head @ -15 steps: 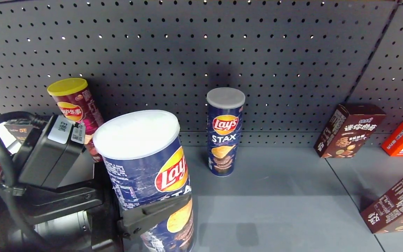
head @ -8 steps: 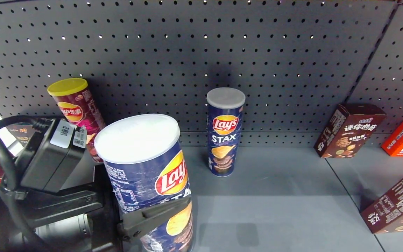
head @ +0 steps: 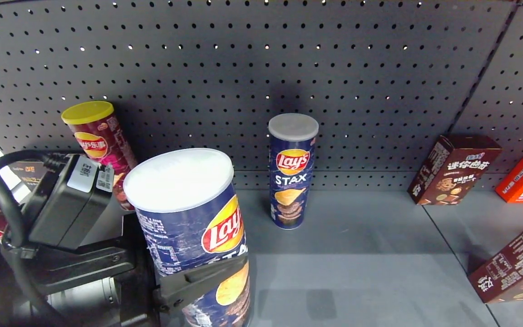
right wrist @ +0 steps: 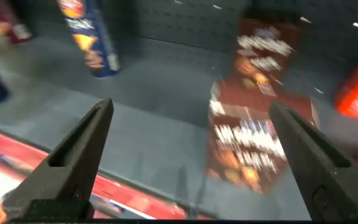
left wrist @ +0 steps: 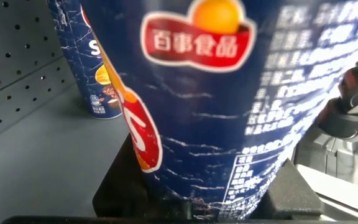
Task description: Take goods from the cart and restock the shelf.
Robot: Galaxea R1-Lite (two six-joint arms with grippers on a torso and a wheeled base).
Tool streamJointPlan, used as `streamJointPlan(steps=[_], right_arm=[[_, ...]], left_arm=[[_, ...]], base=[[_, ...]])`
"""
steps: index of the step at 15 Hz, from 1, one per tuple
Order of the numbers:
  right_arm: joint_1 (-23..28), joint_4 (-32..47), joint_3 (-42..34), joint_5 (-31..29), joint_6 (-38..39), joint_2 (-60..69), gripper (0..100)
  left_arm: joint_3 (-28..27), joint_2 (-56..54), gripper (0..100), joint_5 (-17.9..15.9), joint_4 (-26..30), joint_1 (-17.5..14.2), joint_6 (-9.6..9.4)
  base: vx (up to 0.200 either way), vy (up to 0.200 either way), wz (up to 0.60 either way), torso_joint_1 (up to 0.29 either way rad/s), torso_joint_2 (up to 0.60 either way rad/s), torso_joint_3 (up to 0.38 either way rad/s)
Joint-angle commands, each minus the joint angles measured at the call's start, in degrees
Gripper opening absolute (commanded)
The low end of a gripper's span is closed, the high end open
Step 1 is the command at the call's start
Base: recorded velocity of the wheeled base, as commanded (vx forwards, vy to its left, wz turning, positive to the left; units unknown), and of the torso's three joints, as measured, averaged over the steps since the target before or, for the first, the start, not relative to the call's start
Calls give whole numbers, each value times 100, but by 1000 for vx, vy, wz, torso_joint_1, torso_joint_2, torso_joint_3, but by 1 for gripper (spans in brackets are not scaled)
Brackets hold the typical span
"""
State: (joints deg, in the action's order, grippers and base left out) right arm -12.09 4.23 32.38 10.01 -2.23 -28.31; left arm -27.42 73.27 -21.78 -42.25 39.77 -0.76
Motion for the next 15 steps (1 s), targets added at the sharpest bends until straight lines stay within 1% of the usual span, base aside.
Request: streamJointPlan(steps=[1,2,3,4,5,6,7,9,11,14,15], right_arm=[[-715,8,726,212,-67,-1327,100],[-1067,-98,884,212,-208,-1898,100],[-1199,-361,919,221,-498,-2232,100],[-1199,-361,919,221,-498,-2232,100],[-1252,-1153,981,282,-673,-3040,100],[-1287,-1451,1051,318,-691,-3357,100],[-1340,-1592,1113,353,-691,-3533,100],[-1471,-1724,1341,467,-700,-3946,100],[-1577,-1847,1579,493,-700,-4236,100],[-1700,-1926,1930,441,-700,-4614,100],[-1797,-1926,2071,309,-717,-4842,100]], left_arm=[[-1,12,0,-1,-2,-4,5],[8,12,0,-1,-2,-4,5],[8,12,0,8,-2,-4,5],[8,12,0,8,-2,-4,5],[8,12,0,-1,-2,-4,5],[8,12,0,-1,-2,-4,5],[8,12,0,-1,-2,-4,5],[17,4,0,-1,-2,-13,5],[26,4,0,-19,-2,-153,-4],[26,12,0,-28,-2,-153,-4],[26,12,0,-36,-2,-153,-4]], base=[[0,0,0,0,0,0],[0,0,0,0,0,0],[0,0,0,0,0,0],[0,0,0,0,0,0],[0,0,0,0,0,0],[0,0,0,0,0,0],[0,0,0,0,0,0],[0,0,0,0,0,0],[0,0,0,0,0,0],[0,0,0,0,0,0],[0,0,0,0,0,0]])
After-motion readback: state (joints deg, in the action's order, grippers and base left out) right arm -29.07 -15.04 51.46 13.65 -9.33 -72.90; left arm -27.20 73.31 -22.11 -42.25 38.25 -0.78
